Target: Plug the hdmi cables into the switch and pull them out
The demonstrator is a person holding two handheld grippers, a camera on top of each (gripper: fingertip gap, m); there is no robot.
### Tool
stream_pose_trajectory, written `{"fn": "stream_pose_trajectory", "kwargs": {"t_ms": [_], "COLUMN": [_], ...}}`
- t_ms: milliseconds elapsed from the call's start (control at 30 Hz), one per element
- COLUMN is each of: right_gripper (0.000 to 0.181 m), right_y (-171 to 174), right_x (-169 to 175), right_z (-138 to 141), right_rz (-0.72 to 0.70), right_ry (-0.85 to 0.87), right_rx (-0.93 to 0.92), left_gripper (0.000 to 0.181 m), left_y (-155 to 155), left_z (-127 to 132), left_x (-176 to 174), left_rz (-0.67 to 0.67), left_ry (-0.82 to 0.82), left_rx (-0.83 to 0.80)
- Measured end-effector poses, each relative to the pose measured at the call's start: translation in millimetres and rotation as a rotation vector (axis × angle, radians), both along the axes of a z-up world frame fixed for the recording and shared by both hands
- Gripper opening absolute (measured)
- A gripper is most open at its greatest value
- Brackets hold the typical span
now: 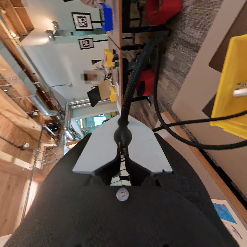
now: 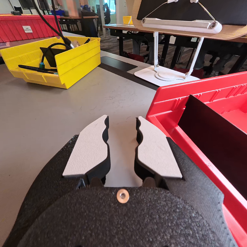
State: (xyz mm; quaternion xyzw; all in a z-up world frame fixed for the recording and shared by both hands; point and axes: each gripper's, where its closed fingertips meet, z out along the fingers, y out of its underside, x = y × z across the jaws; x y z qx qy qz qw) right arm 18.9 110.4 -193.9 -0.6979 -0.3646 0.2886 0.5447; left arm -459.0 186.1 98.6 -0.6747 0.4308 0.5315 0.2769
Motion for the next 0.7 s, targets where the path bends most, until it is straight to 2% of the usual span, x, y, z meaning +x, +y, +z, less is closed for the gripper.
{"fn": "stream_pose_trajectory", "kwargs": {"t_ms": [200,367,500,600,700], "right_gripper": [0.038,0.038,0.038,0.04,0.042], "right_y": [-2.5,-7.6,-14.7,-23.1,-36.3], "right_x": [-1.3,-3.3,-11.1,-23.1,-37.1], "right_z": [3.0,12.9,20.2,33.2,58.9], "right_rz": [0.009,0.025,0.051,0.087,0.139], "right_ry": [0.009,0.039,0.022,-0.003,-0.03], "right_rx": [0.007,0.021,0.028,0.058,0.12], "left_gripper": [0.0,0.0,0.0,0.0,0.0], "left_y": [-8.9,-31.2,-47.1,-53.9,-59.3], "left_z": [89.0,146.8,151.6,135.2,112.8], "left_x": [26.1,72.7,121.5,166.4,213.5], "left_rz": [-0.028,-0.119,-0.198,-0.295,-0.398], "left_ry": [0.004,-0.094,-0.223,-0.33,-0.439], "left_rx": [0.168,0.282,0.283,0.251,0.201]}}
